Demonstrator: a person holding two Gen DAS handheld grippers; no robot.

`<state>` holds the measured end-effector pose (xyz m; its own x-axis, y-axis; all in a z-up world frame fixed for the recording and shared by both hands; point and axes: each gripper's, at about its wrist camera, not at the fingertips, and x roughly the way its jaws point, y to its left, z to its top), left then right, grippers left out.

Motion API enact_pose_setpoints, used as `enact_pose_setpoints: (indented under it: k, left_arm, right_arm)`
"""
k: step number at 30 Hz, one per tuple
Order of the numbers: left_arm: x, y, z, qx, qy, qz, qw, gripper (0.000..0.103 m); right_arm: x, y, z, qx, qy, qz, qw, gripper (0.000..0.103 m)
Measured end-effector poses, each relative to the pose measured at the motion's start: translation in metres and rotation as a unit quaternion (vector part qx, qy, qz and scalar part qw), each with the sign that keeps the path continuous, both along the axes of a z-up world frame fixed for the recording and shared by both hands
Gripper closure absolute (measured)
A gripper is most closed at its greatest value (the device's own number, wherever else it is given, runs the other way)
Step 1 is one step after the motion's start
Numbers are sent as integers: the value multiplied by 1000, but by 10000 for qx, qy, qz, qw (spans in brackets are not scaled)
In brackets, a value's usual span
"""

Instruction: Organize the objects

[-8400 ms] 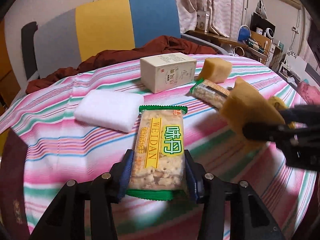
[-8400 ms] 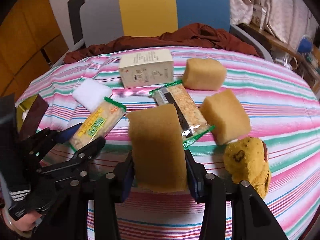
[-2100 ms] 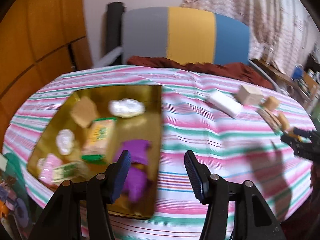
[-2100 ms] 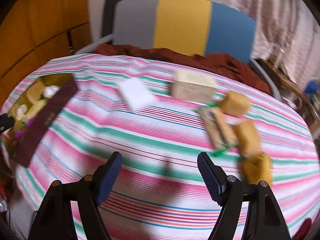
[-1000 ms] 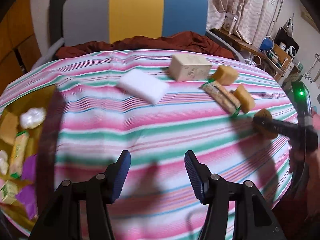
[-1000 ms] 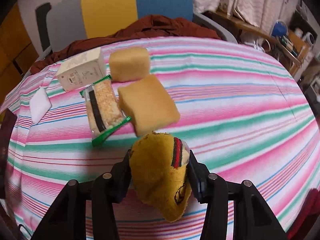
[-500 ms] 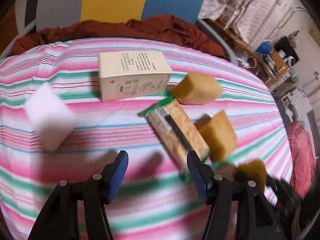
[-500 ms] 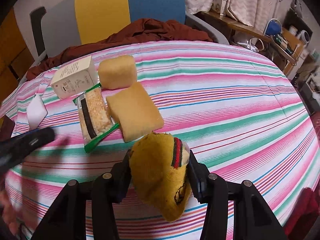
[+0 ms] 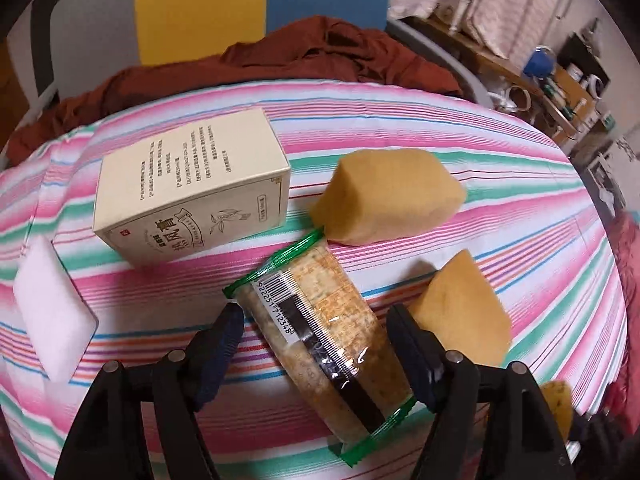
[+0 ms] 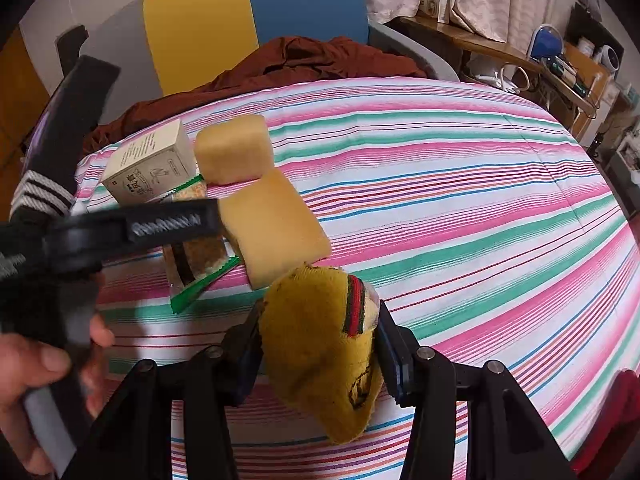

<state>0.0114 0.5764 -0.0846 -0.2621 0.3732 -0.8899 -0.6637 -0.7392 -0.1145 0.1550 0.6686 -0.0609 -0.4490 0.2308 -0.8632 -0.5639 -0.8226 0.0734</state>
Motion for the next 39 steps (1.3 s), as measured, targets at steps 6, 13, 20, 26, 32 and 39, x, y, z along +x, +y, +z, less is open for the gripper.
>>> enact_pose_setpoints:
  k: [6,13,20,26,32,39]
  left_arm:
    - [16,-20,-2,-44,646,-608,9960,49]
    - [26,-69,1,256,733,-921,9927,57]
    - [36,-95,-1,369,995,-896,9903,57]
    - [37,-108,-2,377,1079,-728,9908,57]
    - [37,-137,-1,468,1120,-346,9920,57]
    - [43,-165,0,522,1176,-131,9916,58]
  right_arm:
    - [2,1,0,3,-11,-55,10000,52]
    - [2,-2,2,-43,106,-9,9999,52]
    - [3,-6,-1,-353,250,106,9990,52]
    - [3,-15,5,-365,400,257,9982,52]
    - [-1,-28,12,-628,828,656,9924,52]
    - [-13,-56,15,-320,869,1174,9888,52]
